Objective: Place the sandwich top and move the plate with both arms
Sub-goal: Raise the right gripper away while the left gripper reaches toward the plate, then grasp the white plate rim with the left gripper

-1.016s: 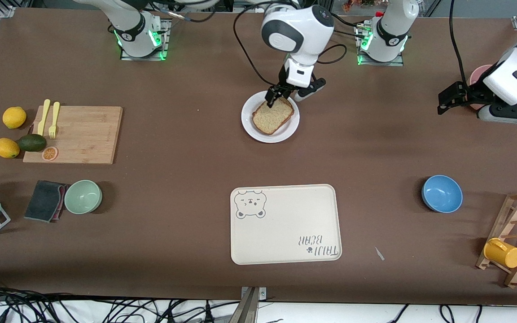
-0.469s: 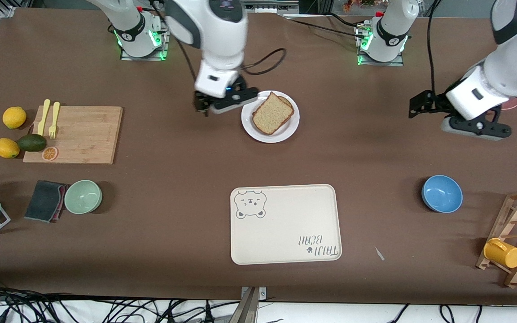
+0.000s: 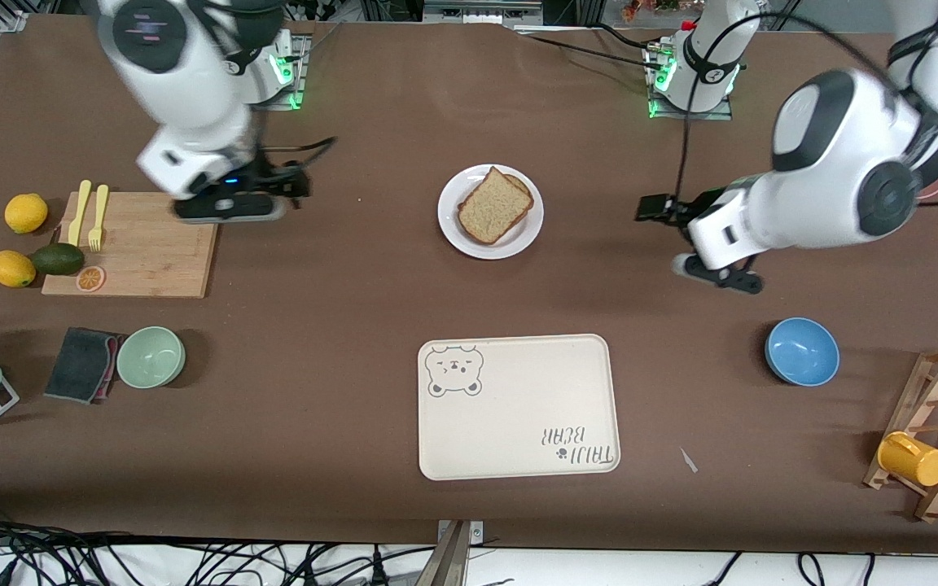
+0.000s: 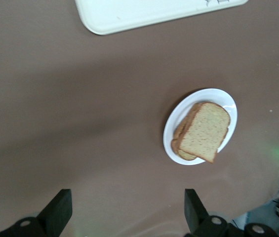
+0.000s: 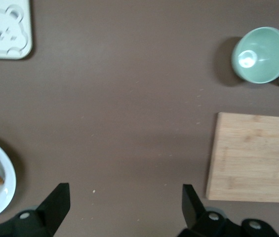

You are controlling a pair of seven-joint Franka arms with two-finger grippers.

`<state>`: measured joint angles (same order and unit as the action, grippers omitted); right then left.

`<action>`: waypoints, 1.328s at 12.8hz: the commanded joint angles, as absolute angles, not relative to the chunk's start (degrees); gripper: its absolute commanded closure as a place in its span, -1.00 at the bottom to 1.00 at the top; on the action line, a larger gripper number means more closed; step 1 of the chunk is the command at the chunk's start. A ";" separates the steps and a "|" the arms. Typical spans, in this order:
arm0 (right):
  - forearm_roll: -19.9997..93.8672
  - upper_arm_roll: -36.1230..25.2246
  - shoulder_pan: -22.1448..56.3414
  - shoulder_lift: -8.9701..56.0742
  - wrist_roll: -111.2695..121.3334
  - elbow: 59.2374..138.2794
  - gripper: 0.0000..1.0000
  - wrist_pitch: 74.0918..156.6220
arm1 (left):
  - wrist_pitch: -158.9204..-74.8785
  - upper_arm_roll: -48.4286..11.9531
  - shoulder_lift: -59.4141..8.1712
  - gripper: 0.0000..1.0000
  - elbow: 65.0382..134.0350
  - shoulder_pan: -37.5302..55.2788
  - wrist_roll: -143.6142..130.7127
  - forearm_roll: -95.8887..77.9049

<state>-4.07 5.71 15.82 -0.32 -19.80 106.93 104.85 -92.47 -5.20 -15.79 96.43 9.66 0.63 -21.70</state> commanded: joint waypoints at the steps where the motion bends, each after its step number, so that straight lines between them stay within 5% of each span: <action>1: -2.29 0.37 15.73 0.95 -17.67 99.80 -1.00 102.22 | -94.99 -4.75 -20.29 -1.00 95.36 12.99 1.84 -27.31; 6: -0.89 -5.44 15.47 4.12 -16.70 89.22 -1.00 98.01 | -105.54 -5.10 -32.67 -1.00 96.15 16.79 20.69 -37.78; 9: 5.34 -4.14 9.33 10.01 -16.44 79.83 -1.00 89.66 | -105.82 -5.01 -34.28 -1.00 99.74 16.26 30.20 -46.46; 15: 4.05 -3.96 6.15 9.58 -12.92 79.63 -1.00 90.27 | -114.25 -5.01 -34.36 -0.96 111.53 17.05 45.17 -59.06; 17: 3.78 -4.04 6.24 10.02 -12.22 79.37 -1.00 90.70 | -115.40 -5.10 -34.37 -0.72 111.62 17.49 45.35 -59.06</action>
<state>4.07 -5.05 6.96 9.39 -13.30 81.06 91.66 -114.16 -5.27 -35.88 110.17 16.74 43.46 -57.11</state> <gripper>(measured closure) 0.000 0.040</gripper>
